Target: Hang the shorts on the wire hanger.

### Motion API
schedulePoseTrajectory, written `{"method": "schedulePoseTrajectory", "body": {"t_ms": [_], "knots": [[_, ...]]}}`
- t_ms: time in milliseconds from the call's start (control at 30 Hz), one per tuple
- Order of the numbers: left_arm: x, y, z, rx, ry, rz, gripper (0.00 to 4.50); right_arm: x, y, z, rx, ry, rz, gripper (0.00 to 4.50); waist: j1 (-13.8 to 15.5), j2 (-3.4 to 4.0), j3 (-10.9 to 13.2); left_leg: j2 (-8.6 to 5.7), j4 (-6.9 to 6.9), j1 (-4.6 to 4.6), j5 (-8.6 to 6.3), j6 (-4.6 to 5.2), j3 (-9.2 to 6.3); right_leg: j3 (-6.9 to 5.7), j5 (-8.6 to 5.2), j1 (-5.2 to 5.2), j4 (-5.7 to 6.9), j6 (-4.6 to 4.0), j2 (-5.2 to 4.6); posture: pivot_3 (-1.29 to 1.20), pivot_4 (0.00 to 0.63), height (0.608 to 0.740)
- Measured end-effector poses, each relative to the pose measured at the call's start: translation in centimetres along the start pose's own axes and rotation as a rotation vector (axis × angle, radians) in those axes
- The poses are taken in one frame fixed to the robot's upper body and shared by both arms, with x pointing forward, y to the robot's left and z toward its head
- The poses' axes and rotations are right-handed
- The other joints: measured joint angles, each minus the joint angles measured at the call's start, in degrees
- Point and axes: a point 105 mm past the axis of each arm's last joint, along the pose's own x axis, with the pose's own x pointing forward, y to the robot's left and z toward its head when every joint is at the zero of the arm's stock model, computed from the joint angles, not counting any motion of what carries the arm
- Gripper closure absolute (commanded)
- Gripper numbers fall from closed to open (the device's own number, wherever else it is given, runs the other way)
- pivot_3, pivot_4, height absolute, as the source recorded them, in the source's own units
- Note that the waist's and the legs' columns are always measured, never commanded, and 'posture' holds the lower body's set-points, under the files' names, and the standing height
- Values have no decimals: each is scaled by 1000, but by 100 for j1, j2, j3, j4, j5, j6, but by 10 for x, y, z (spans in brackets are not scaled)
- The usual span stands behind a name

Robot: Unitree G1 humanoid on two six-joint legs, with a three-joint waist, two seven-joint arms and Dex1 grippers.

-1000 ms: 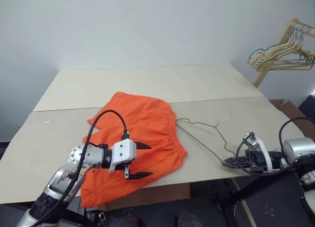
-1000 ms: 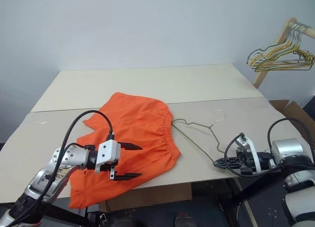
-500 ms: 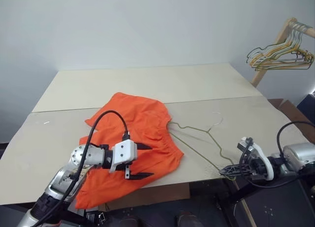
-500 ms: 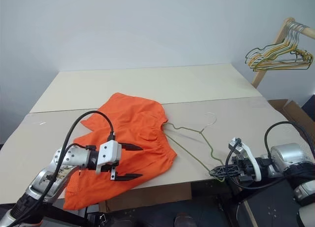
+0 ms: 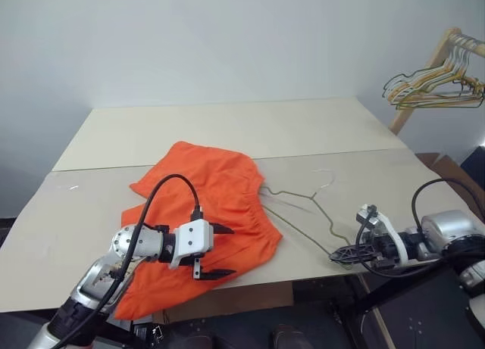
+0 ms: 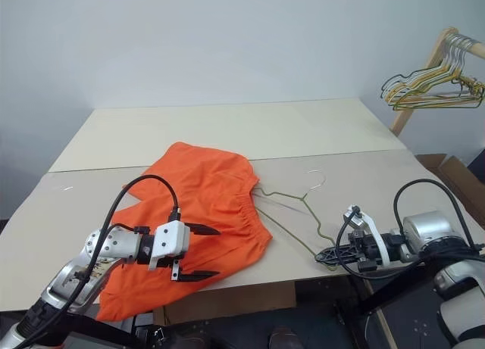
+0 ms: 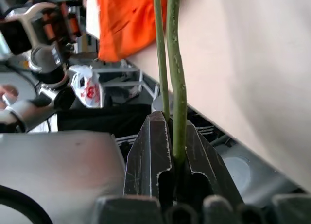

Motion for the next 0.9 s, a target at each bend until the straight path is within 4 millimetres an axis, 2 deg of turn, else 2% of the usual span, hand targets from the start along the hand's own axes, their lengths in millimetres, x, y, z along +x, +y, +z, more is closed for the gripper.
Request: {"method": "schedulePoseTrajectory", "body": {"t_ms": [133, 333, 400, 533, 767, 900], "knots": [[3, 0, -6, -30, 5, -1, 52, 2, -4, 1, 13, 2, -6, 4500, -7, 2, -1, -1, 0, 2, 0, 0, 3, 1, 0, 0, 1, 0, 1, -19, 0, 740], [19, 1, -35, -127, 78, 26, 52, 2, -6, 4, 8, 1, -20, 4500, 6, 3, -2, -3, 0, -1, 0, 0, 1, 0, 0, 0, 0, 0, 0, -25, 0, 740], [21, 4, -39, -179, 99, 30, 52, 7, -9, 4, 17, 5, -15, 4500, 4, 3, -2, -3, 3, -2, 0, 0, 1, 0, 1, 1, 3, 0, 0, -27, 0, 740], [21, 5, -41, -246, 116, 7, 52, 9, -12, 2, 24, 15, -24, 4500, -10, 4, -3, -2, 4, -3, -1, 1, -2, 0, 0, -2, 4, 1, 1, -32, 0, 740], [23, -4, -43, -253, 120, -56, 52, 12, -8, 4, 12, 15, 4, 4500, -17, 4, -3, -2, 4, -2, -1, 2, -2, 0, 0, -2, 5, 0, 1, -34, 0, 740], [22, -8, -44, -246, 123, -82, 52, 20, -11, 11, 29, 3, 9, 4500, -42, 4, -3, -2, 4, -1, -1, 2, 1, 3, 1, -2, 5, -1, 2, -29, 0, 740]]}}
